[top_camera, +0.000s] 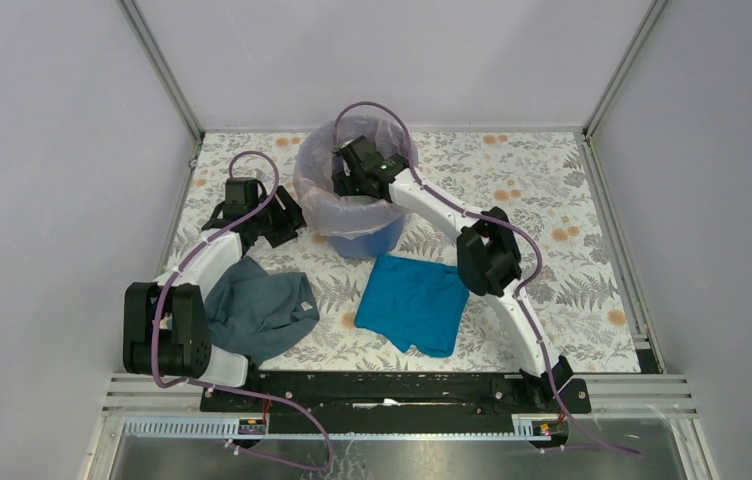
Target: Put the trash bags into the trash bin
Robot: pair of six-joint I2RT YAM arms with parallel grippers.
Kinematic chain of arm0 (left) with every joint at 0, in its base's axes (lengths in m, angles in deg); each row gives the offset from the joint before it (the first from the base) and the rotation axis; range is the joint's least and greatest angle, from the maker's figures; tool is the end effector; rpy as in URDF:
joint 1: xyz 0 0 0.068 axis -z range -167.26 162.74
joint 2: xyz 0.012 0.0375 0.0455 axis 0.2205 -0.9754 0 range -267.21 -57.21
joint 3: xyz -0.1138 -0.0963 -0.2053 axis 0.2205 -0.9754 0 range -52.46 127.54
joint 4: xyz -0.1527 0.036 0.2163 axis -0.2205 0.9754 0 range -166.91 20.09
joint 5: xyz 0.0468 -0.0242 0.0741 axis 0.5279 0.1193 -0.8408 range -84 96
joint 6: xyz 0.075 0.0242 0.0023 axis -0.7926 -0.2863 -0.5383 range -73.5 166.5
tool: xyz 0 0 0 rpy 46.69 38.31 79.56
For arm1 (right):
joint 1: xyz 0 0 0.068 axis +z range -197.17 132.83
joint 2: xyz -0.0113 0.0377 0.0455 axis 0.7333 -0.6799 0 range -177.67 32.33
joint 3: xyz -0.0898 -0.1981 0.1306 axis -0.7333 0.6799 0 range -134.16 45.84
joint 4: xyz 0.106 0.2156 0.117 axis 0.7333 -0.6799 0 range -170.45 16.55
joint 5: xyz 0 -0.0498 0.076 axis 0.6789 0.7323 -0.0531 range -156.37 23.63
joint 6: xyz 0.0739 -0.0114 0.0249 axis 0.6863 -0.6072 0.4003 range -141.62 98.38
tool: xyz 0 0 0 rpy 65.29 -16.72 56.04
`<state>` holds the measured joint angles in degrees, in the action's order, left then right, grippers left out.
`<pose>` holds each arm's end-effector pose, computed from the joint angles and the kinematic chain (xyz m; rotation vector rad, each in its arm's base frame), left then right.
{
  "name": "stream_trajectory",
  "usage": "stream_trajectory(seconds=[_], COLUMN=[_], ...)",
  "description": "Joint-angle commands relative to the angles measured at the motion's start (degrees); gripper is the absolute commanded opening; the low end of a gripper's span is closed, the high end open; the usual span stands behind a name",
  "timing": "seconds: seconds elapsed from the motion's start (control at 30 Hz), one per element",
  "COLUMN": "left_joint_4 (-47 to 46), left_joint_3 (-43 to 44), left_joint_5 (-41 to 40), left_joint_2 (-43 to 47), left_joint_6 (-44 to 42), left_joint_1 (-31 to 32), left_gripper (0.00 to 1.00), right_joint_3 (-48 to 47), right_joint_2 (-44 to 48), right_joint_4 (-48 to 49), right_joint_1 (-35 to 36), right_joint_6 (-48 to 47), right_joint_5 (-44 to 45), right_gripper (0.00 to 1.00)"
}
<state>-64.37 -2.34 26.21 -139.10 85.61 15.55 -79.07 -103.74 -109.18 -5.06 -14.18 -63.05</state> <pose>0.3274 -0.0395 0.1780 -0.5786 2.3457 -0.7643 0.4110 0.3662 0.1899 -0.6929 2.3130 0.3362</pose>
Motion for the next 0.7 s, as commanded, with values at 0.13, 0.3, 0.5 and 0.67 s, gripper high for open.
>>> stream_trajectory(seconds=[0.13, 0.3, 0.5, 0.67], left_joint_4=[-2.4, -2.3, -2.3, -2.0], left_joint_3=[0.9, 0.7, 0.6, 0.2], left_joint_5=[-0.1, -0.4, -0.2, -0.6], left_joint_2=[1.0, 1.4, 1.4, 1.5], left_joint_6=[-0.8, -0.8, -1.0, -1.3], left_joint_1=[0.6, 0.7, 0.7, 0.7], left_gripper=[0.63, 0.63, 0.63, 0.63], right_joint_3=[-11.4, -12.5, -9.9, -2.0], right_joint_2=[-1.4, -0.5, 2.2, 10.1], right_joint_4=[-5.7, -6.4, -5.8, -1.8], right_joint_1=[0.3, 0.3, 0.3, 0.4], right_joint_6=[-1.0, -1.3, 1.1, 3.8], right_joint_5=[3.1, 3.8, 2.4, -2.1], right_gripper=[0.99, 0.99, 0.97, 0.65])
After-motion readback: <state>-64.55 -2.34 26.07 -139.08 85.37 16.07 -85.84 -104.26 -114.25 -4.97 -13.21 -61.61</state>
